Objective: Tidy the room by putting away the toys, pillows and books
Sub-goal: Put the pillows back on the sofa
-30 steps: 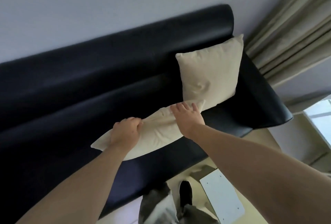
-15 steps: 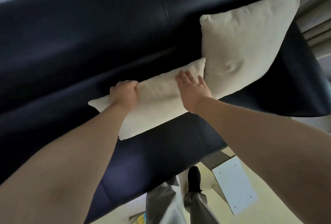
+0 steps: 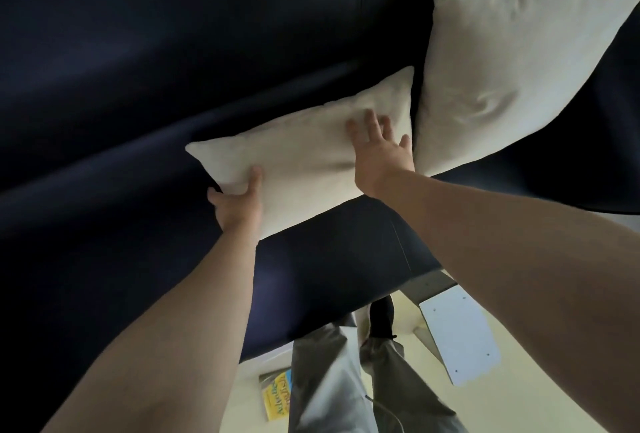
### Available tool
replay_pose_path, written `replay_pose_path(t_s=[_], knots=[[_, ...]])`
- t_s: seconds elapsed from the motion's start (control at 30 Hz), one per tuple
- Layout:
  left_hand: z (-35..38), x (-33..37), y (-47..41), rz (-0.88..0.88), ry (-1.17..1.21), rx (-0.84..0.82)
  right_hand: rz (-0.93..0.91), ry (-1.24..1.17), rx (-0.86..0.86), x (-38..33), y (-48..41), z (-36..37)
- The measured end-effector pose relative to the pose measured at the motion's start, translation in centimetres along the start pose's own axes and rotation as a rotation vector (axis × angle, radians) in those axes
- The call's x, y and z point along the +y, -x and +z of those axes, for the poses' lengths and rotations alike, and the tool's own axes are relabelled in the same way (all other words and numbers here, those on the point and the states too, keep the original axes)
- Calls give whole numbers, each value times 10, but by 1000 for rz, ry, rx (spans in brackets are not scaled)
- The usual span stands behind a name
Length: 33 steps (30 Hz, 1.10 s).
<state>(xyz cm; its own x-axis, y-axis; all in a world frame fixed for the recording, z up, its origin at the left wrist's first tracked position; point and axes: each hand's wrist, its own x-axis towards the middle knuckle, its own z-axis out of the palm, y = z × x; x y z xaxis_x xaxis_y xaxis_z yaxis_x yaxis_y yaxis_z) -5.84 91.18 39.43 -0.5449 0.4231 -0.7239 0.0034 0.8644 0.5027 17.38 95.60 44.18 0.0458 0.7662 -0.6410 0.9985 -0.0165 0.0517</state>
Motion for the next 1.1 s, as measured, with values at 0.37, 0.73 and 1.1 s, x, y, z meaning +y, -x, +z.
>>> replay_pose_path(t_s=[0.37,0.73,1.1], knots=[[28,0,5,151,-142,-259,186,-66,-85,12,-11,9],[31,22,56,1,-439,-99,262,-512,-26,19,37,-14],[56,114,266,819,-967,-680,561,-966,255,102,176,-73]])
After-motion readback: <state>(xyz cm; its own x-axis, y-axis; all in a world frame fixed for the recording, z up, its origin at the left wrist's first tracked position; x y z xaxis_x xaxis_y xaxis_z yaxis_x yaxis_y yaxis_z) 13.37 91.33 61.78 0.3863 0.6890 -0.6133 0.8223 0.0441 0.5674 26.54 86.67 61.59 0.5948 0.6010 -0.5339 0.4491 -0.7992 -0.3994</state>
